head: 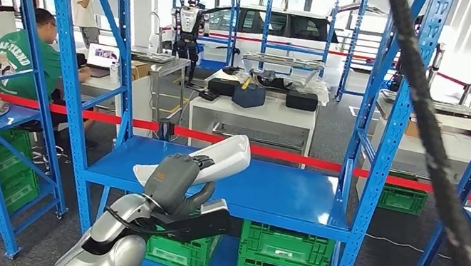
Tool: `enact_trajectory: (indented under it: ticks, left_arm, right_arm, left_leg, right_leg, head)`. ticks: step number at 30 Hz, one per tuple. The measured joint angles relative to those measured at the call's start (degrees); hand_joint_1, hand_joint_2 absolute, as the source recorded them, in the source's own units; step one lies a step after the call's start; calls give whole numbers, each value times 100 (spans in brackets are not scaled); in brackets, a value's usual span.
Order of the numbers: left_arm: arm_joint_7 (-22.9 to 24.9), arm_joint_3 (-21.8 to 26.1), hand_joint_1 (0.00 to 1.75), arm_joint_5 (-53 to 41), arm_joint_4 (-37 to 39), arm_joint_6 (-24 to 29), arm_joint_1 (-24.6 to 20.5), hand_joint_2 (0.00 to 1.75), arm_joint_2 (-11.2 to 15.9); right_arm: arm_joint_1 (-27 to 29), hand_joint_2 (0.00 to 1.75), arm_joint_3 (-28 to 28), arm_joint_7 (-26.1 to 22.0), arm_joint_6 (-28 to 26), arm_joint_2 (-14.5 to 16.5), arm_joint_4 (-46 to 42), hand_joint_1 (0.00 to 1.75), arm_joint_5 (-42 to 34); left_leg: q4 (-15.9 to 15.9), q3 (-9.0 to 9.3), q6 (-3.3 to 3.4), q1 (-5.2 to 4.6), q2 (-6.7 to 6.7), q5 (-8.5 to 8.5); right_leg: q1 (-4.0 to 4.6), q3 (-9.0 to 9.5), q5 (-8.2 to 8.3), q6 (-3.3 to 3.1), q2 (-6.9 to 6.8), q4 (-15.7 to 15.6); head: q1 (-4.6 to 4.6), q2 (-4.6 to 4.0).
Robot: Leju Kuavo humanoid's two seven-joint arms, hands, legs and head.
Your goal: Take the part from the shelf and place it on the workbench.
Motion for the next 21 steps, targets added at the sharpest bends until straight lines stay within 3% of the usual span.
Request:
enact_trajectory:
  ticks: [3,5,8,9,10,11,13,15,18,20,21]
  left_arm:
    - [-29,0,175,18,-1,67,-13,175,24]
    - [-48,0,175,38,-3,85,-23,175,40]
    - [-60,0,175,37,-1,104,-7,175,63]
    - [-56,0,175,27,1,110,14,175,73]
    - [-51,0,175,12,2,115,34,175,83]
    - [-45,0,175,-3,2,119,47,175,92]
    - [-39,0,175,-26,-3,129,53,175,102]
    - [-37,1,175,-38,-14,140,52,175,105]
    - [-33,4,175,-46,-39,140,50,175,126]
    - [-17,8,175,-46,-56,129,34,175,154]
    - [-3,10,175,-47,-61,123,23,175,163]
  right_arm:
    - [0,0,0,1,-87,12,1,0,-21]
    - [1,0,0,2,-142,18,1,0,-21]
    - [3,0,1,2,-196,-2,0,0,-4]
    - [4,0,1,4,-199,-8,0,0,5]
    - [6,0,2,7,-199,-11,0,0,16]
    - [6,0,2,9,-199,-15,0,0,27]
    - [5,0,5,9,-198,-24,1,0,39]
    - [4,0,14,-12,-196,-26,2,0,42]
    - [-3,0,34,-37,-184,-18,1,0,52]
    - [-9,0,48,-33,-170,-12,1,0,58]
    - [-6,0,53,-33,-166,-9,1,0,58]
  left_leg:
    - [-149,37,58,-20,-19,71]
    - [-269,88,103,16,-55,183]
    - [-278,43,138,29,-126,253]
    - [-254,14,137,29,-160,255]
    - [-225,-13,135,29,-200,256]
    - [-190,-39,129,31,-247,254]
    - [-105,-97,97,32,-343,236]
    - [-32,-163,44,24,-435,220]
    - [-38,-218,-47,26,-534,249]
    - [132,-324,-112,15,-409,135]
    - [386,-449,-146,18,-294,-9]
  right_leg:
    - [-21,36,54,112,-41,-82]
    - [-3,-24,-82,154,-45,72]
    - [20,-450,-628,191,-18,1066]
    - [23,-563,-716,201,-13,1334]
    - [24,-585,-697,207,-10,1408]
    - [21,-482,-569,211,-1,1230]
    - [2,-78,-261,209,120,486]
    - [3,156,-146,165,223,12]
    - [12,162,-130,57,114,-47]
    - [-15,176,-103,-13,16,-84]
    - [-26,181,-94,-37,-39,-98]
  head:
    - [-3,-1]
    - [-1,-1]
    - [3,-1]
    - [3,-2]
    - [4,-2]
    - [4,-2]
    - [3,-2]
    - [2,-2]
    - [4,-2]
    - [-6,-2]
    - [-11,-2]
